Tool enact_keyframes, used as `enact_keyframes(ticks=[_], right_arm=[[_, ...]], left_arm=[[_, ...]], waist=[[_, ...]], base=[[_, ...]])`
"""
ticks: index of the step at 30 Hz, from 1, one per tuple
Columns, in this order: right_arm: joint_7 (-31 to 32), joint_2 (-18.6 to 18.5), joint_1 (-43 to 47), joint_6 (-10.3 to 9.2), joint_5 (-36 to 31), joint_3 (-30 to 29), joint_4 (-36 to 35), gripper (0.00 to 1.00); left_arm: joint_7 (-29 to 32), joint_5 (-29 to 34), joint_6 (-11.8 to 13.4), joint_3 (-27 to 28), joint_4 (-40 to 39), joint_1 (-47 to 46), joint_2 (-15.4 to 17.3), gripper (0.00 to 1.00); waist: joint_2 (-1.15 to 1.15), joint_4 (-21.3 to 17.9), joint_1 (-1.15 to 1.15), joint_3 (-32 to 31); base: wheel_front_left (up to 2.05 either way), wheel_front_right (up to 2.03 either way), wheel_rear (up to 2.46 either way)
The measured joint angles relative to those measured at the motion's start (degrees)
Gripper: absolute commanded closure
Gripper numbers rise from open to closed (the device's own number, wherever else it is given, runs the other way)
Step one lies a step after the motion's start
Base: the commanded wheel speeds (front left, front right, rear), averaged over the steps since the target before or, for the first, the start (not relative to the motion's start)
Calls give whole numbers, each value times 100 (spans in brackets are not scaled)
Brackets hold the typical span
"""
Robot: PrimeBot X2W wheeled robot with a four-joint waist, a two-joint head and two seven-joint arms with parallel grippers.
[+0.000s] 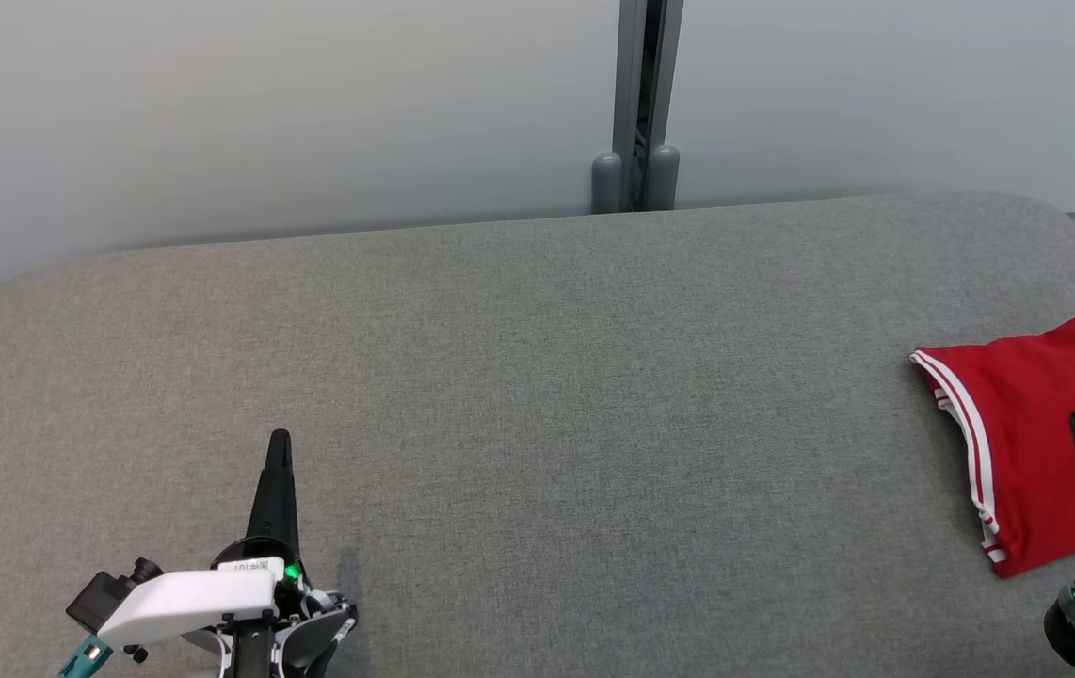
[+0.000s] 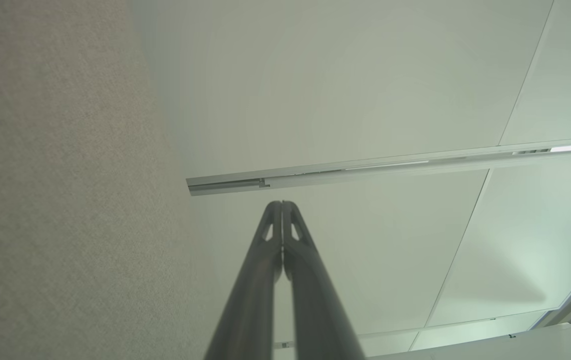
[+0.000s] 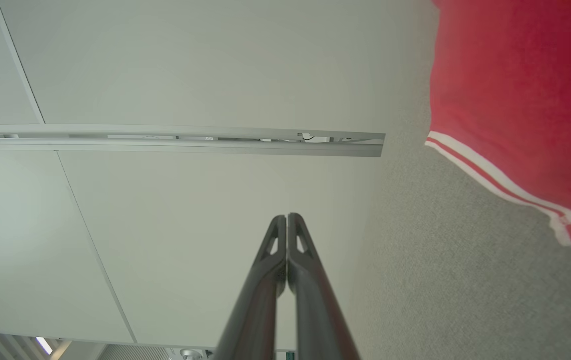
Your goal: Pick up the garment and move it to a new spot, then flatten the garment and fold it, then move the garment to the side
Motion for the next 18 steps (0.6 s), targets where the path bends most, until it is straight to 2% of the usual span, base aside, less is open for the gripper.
enact_keyframes(ticks=[18], right_arm=[[1, 2, -2, 0, -2, -3, 0, 100]], left_arm=[[0, 0, 0, 0, -1, 0, 0, 100]], waist=[[0, 0, 0, 0]], base=[[0, 0, 0]])
